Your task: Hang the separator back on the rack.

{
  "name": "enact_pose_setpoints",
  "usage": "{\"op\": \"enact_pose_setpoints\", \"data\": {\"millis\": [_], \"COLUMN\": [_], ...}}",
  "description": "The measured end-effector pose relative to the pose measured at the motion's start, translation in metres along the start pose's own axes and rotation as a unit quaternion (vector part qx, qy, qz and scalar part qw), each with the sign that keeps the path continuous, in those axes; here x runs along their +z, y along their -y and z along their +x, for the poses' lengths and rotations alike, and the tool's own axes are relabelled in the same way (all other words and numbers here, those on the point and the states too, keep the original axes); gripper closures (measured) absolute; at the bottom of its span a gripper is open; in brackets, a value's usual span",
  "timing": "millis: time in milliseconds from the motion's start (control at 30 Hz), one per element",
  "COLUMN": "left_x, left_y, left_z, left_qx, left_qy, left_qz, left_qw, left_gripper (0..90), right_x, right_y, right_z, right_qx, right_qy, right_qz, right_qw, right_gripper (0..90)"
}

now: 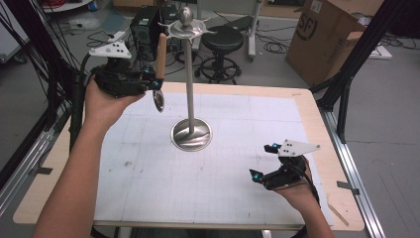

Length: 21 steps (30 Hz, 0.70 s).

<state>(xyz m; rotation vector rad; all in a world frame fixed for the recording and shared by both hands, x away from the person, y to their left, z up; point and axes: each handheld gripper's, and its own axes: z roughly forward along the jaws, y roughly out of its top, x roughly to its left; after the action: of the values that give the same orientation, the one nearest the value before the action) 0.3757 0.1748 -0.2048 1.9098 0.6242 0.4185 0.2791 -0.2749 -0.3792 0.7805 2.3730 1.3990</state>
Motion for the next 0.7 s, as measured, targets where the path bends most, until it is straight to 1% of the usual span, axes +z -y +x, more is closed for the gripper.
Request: {"op": "enact_pose_setpoints", "data": {"millis": [133, 433, 500, 600, 700], "left_x": [0.0039, 0.0103, 0.0106, 0.0089, 0.0068], "left_y": [-0.0027, -0.0037, -0.0033, -0.0032, -0.0033], "left_z": [0.0001, 0.0004, 0.0012, 0.0024, 0.0019], "left_qx": [0.001, -0.004, -0.006, -0.011, -0.010], "left_qy": [-0.001, -0.001, 0.000, 0.009, 0.008], "left_qz": [0.006, 0.003, 0.002, -0.006, -0.006], "left_qw": [1.0000, 1.0000, 1.0000, 0.9999, 0.9999], "left_gripper": [68.6, 68.4, 67.8, 65.6, 63.6], "right_x": [-0.0010, -0.0019, -0.0023, -0.0027, -0.0028], "right_y": [0.0005, -0.0006, -0.0006, 0.0003, 0.0001], "right_z": [-0.0002, 0.0002, -0.0003, -0.0004, -0.0002], "right_qx": [0.001, 0.001, 0.002, 0.001, 0.003], "right_qy": [0.001, 0.001, 0.000, 0.001, 0.001], "right_qz": [-0.001, -0.004, -0.004, -0.003, -0.004], "right_qw": [1.0000, 1.0000, 1.0000, 1.0000, 1.0000], "right_gripper": [0.6, 0.6, 0.5, 0.5, 0.6]}}
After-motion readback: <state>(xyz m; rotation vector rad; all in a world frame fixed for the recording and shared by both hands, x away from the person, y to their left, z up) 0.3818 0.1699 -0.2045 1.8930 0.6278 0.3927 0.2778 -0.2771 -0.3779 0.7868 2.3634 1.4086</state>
